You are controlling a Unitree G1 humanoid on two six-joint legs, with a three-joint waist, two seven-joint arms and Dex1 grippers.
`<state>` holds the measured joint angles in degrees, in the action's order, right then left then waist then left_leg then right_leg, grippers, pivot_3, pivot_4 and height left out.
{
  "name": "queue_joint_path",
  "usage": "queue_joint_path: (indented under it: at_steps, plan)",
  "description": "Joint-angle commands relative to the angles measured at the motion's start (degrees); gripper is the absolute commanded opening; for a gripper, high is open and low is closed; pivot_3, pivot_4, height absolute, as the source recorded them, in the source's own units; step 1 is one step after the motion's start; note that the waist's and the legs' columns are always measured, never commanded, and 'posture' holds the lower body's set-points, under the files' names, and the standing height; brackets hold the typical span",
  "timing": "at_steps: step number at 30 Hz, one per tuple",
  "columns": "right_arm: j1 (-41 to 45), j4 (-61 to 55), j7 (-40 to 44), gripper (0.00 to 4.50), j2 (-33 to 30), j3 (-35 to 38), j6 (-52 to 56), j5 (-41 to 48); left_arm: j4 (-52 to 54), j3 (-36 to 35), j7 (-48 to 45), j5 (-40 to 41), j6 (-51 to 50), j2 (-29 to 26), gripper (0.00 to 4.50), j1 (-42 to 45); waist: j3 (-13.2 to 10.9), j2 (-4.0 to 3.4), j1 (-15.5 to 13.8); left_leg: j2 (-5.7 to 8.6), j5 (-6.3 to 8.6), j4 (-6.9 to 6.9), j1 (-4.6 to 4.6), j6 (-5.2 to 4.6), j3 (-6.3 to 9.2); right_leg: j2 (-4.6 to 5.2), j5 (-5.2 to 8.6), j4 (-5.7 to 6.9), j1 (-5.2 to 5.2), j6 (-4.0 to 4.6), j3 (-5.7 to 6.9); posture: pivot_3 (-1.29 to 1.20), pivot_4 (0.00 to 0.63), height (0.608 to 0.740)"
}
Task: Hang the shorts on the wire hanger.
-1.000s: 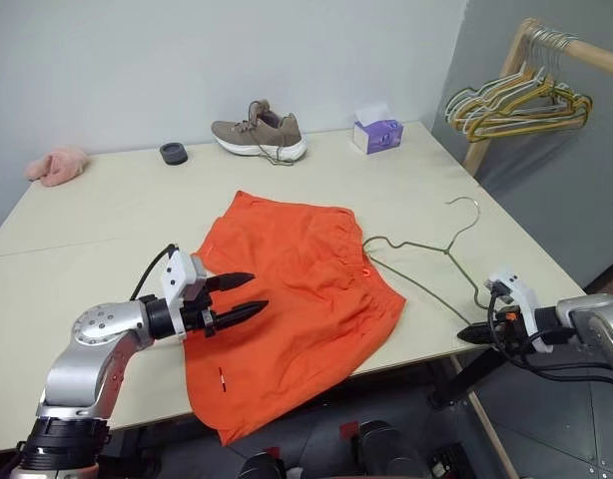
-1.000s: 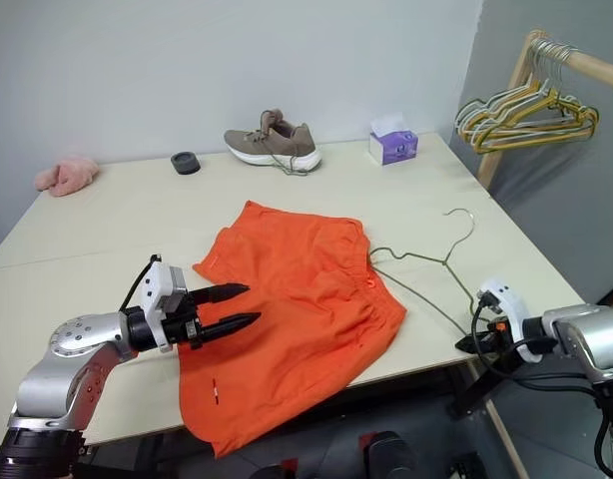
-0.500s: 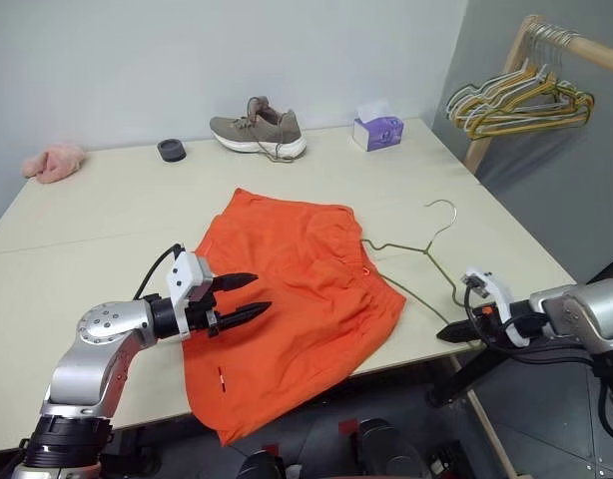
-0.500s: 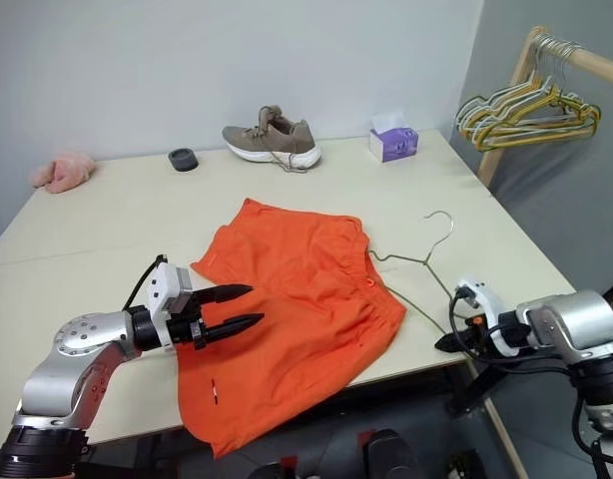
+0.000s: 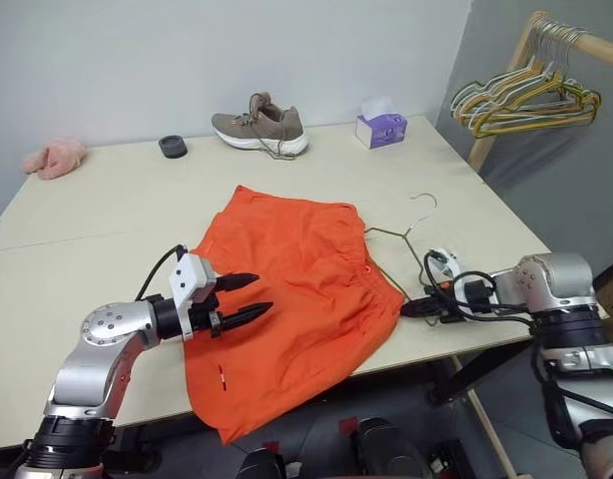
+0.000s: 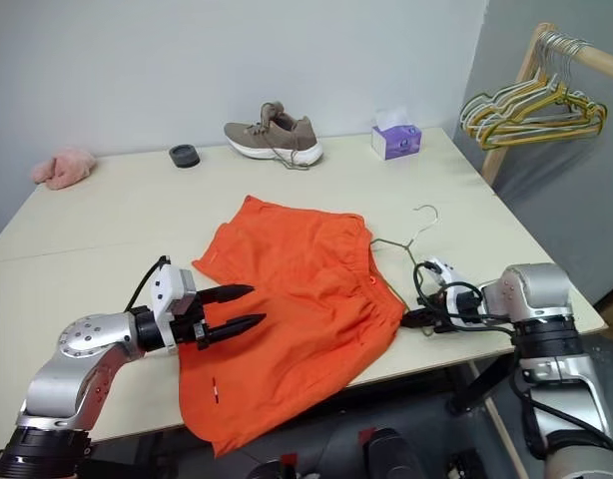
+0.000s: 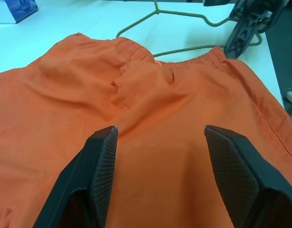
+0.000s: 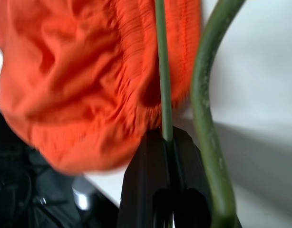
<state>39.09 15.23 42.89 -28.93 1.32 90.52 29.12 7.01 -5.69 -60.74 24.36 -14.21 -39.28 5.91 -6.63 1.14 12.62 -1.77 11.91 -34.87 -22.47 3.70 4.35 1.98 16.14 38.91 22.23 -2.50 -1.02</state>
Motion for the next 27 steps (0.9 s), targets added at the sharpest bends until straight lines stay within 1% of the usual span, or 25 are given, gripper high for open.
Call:
queue_joint_path:
  at_steps: [1, 3, 5, 7, 10, 13, 16, 19, 23, 27]
  plan:
    - [2.14, -0.19, -3.11, 0.0, 2.65, 3.34, -2.91, 0.0, 0.68, -0.48, 0.21, 0.16, 1.25, 0.06, 3.07, 1.06, 0.0, -0.01, 0.0, 0.0, 0.0, 0.0, -0.01, 0.0, 0.0, -0.01, 0.0, 0.0, 0.01, 0.0, 0.0, -0.19, 0.051, 0.74]
    - [2.11, -1.6, -3.35, 0.0, 3.3, 3.07, -4.56, 0.37, 0.54, -0.63, 0.52, 0.32, 1.06, 0.23, 3.07, 1.31, 0.0, -0.01, -0.04, 0.0, 0.0, 0.0, -0.06, 0.0, 0.0, -0.01, 0.0, 0.0, 0.03, 0.0, 0.0, -0.19, 0.05, 0.74]
    - [1.09, -6.55, -1.66, 0.0, 2.1, -0.62, -9.76, 0.07, 0.27, -0.98, 1.48, 0.28, 0.67, 0.48, 3.07, 1.73, -0.02, -0.04, -0.07, 0.0, 0.0, -0.01, -0.1, 0.0, 0.0, -0.01, 0.0, -0.01, 0.06, 0.0, 0.0, -0.19, 0.049, 0.74]
    - [-0.51, -12.04, 0.85, 0.0, -0.36, -5.37, -17.67, -1.92, -0.56, -1.54, 3.18, 0.13, -0.14, 0.69, 3.07, 2.55, -0.02, -0.04, -0.07, 0.0, 0.0, -0.01, -0.11, 0.0, 0.01, 0.0, 0.0, -0.01, 0.07, -0.01, 0.01, -0.19, 0.048, 0.74]
    - [-1.46, -17.06, 1.9, 0.0, -2.23, -9.16, -26.28, -4.45, -2.53, -3.07, 5.98, 1.03, -2.25, 1.16, 3.07, 4.69, -0.01, -0.03, -0.06, 0.0, 0.0, -0.01, -0.11, 0.0, 0.04, -0.01, 0.0, -0.01, 0.07, -0.01, 0.05, -0.19, 0.047, 0.74]
    - [-2.05, -21.26, 2.69, 0.0, -4.48, -13.81, -33.55, -8.23, -5.87, -4.69, 7.02, 0.77, -0.84, 0.93, 3.61, 7.86, -0.01, -0.03, -0.01, 0.0, 0.0, -0.03, -0.11, 0.0, 0.06, -0.01, -0.01, 0.0, 0.07, -0.02, 0.06, -0.2, 0.044, 0.74]
    - [-2.81, -23.74, 3.77, 0.0, -6.66, -18.21, -39.28, -11.96, -9.66, -6.55, 6.82, 0.77, 0.59, -0.5, 4.47, 12.23, 0.0, -0.01, -0.01, 0.0, 0.0, -0.05, -0.11, 0.01, 0.05, -0.01, -0.01, -0.01, 0.07, -0.03, 0.06, -0.2, 0.041, 0.74]
    - [-3.46, -25.09, 4.73, 0.0, -8.56, -21.8, -44.9, -15.94, -13.26, -7.36, 4.13, 0.3, 2.55, -3.39, 4.47, 16.5, 0.01, 0.01, 0.02, 0.0, -0.01, -0.05, -0.13, 0.01, 0.07, -0.01, -0.01, -0.01, 0.09, -0.03, 0.08, -0.2, 0.038, 0.74]
    - [-3.58, -25.28, 5.97, 0.0, -10.97, -25.7, -53.94, -22.3, -17.56, -5.44, -1.36, -2.39, 7.45, -7.67, 4.47, 20.41, 0.01, 0.0, 0.09, 0.0, -0.01, -0.04, -0.12, 0.02, 0.03, 0.0, -0.01, -0.04, 0.09, -0.03, 0.04, -0.19, 0.034, 0.74]
    - [-3.76, -25.06, 6.71, 0.0, -11.04, -26.49, -57.54, -25.22, -21.99, -3.18, -4.62, -5.87, 12.78, -9.3, 4.47, 24.04, 0.03, 0.03, -0.01, 0.0, -0.01, -0.04, -0.13, 0.02, 0.05, 0.01, -0.01, -0.02, 0.08, -0.03, 0.08, -0.19, 0.031, 0.74]
